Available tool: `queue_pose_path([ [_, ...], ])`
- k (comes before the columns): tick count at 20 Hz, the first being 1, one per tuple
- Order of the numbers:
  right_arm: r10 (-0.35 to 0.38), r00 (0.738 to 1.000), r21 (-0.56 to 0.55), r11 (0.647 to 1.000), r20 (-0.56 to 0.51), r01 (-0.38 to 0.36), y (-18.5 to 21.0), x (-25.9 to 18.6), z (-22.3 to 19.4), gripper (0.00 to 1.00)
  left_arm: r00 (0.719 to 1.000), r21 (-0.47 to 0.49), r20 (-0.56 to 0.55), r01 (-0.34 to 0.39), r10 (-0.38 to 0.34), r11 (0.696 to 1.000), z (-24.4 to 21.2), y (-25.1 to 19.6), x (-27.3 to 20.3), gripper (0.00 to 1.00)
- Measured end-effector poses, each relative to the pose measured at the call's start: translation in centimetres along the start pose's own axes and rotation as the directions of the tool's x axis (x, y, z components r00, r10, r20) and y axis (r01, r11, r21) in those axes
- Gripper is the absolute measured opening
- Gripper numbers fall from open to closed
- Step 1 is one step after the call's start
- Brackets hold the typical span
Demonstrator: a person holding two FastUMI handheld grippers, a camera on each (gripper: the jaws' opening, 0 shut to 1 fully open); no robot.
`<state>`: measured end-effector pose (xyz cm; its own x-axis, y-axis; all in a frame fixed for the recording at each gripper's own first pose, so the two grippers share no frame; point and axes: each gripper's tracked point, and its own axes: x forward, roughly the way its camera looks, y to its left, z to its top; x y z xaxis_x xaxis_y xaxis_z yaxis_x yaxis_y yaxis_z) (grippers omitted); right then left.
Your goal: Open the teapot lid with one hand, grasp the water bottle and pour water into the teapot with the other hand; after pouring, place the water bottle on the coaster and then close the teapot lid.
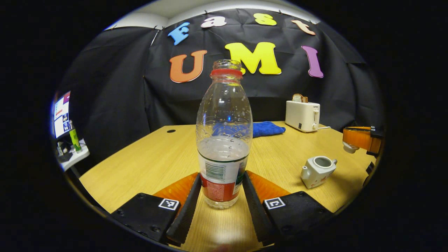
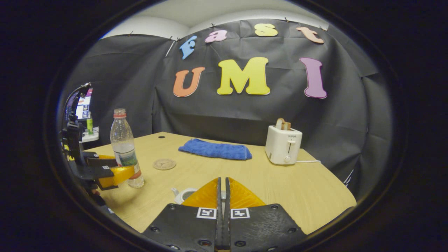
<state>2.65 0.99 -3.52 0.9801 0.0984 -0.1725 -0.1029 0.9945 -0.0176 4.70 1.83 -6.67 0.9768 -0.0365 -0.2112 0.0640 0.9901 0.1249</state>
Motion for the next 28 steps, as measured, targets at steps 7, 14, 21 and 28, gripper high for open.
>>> queue_pose_path([
  [7,-0.008,1.0,0.014,1.0,0.005,0.008,-2.7,-0.8,0.4,0.0,0.994,0.463,0.102,-0.091,0.049,0.882,4.5,0.8,-0.3,0.7],
  [14,-0.001,1.0,0.014,1.0,0.008,0.001,-4.3,-1.6,0.4,0.0,0.988,0.861,0.145,-0.153,0.053,0.485,5.3,-0.4,0.0,0.7],
  [21,-0.018,1.0,0.019,1.0,0.007,0.018,-5.9,-2.5,-0.4,0.0,0.994,0.975,0.093,-0.103,0.061,0.198,4.0,-1.4,1.5,0.7],
  [28,-0.035,0.999,0.043,0.998,-0.002,0.035,-7.1,-3.1,-1.3,0.02,0.995,0.997,0.069,-0.071,0.068,0.032,4.2,-2.5,1.8,0.7],
])
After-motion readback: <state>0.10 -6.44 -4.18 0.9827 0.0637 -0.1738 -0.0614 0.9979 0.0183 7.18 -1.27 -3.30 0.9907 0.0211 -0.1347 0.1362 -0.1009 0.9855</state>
